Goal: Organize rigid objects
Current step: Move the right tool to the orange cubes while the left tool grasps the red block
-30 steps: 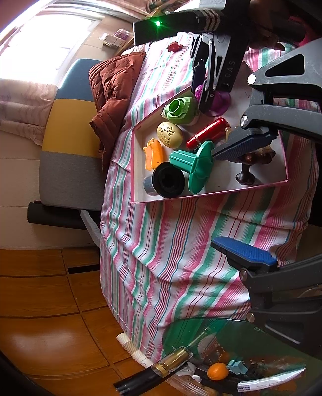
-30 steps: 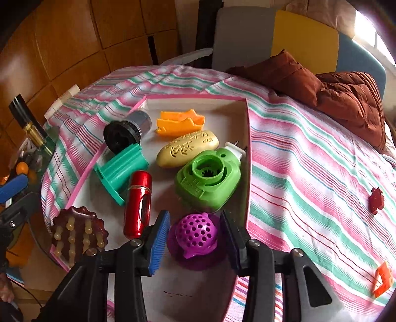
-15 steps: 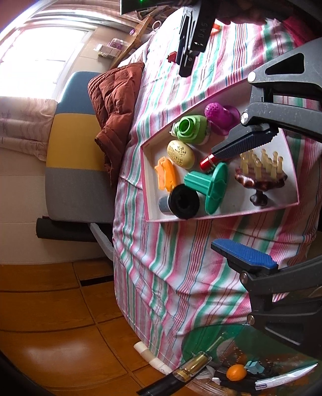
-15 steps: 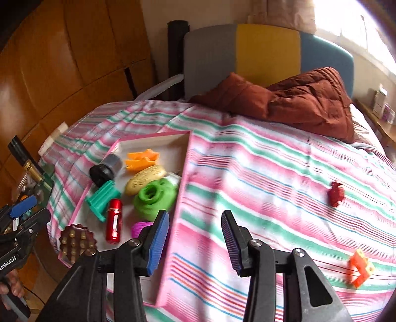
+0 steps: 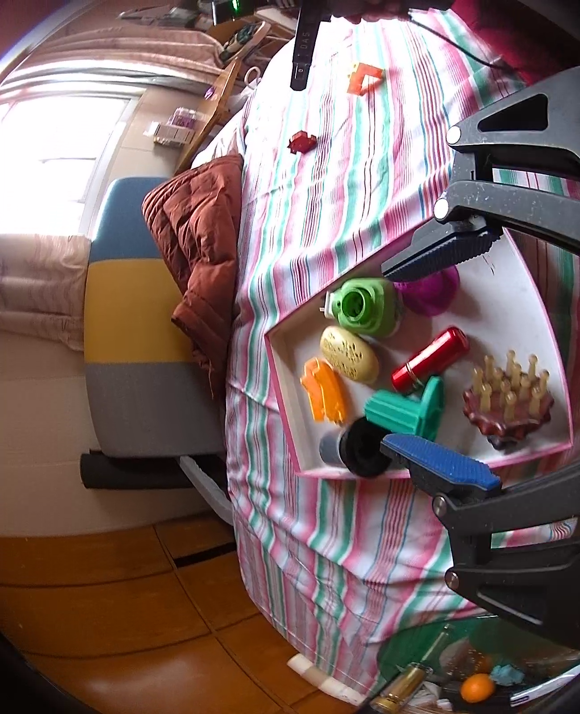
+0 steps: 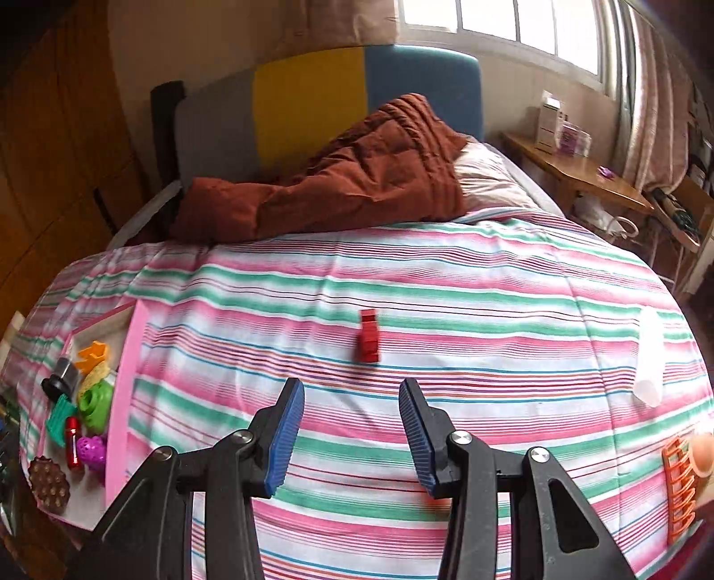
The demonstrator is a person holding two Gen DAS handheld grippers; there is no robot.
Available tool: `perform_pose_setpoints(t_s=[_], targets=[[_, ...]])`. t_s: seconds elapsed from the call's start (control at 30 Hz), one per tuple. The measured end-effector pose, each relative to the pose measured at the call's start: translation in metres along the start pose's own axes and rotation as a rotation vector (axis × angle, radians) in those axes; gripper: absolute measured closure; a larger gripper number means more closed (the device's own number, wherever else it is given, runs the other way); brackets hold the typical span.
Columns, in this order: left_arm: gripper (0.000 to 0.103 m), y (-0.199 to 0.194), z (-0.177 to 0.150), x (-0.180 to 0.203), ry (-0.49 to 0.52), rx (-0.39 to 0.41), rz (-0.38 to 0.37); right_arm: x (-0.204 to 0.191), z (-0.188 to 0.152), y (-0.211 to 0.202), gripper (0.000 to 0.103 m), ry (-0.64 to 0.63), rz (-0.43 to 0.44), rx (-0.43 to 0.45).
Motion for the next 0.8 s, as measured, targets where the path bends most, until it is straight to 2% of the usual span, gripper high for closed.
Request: perform_pose_setpoints(t_s=[0.1,0.23,0.3,0.53,0.8], targets=[[0.032,0.004,0.006,0.017,0.035,0.000,-0.020,0.036,-0.002,0.006,0.059,0.090,-0.048,-0.002],[0.032,0.013,0.013,0.039,0.071,-0.010,-0.050,0.079,-0.010,0.012,0.059,0.289,-0.065,-0.024],[0.032,0.018,0.017,0.052,0.087,-0.015,-0.073,0.093,-0.011,0.009,0.059,0.349,-0.089,-0.013],[0.032,0.036,0.033,0.113,0.157,-0.037,-0.167,0.120,-0.019,0.003,0.059,0.484,-0.109,-0.014],[0.032,0.081,0.048,0.187,0.190,-0.140,-0.319,0.139,-0.027,0.003,0.059,0.622,-0.049,-0.025]])
Point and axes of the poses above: each gripper's, at about its wrist camera, not at the fingertips, and y roughly the way its jaws point, x to its right, z to its top, the point moved 6 cm from there along y, roughly the way its jaws point
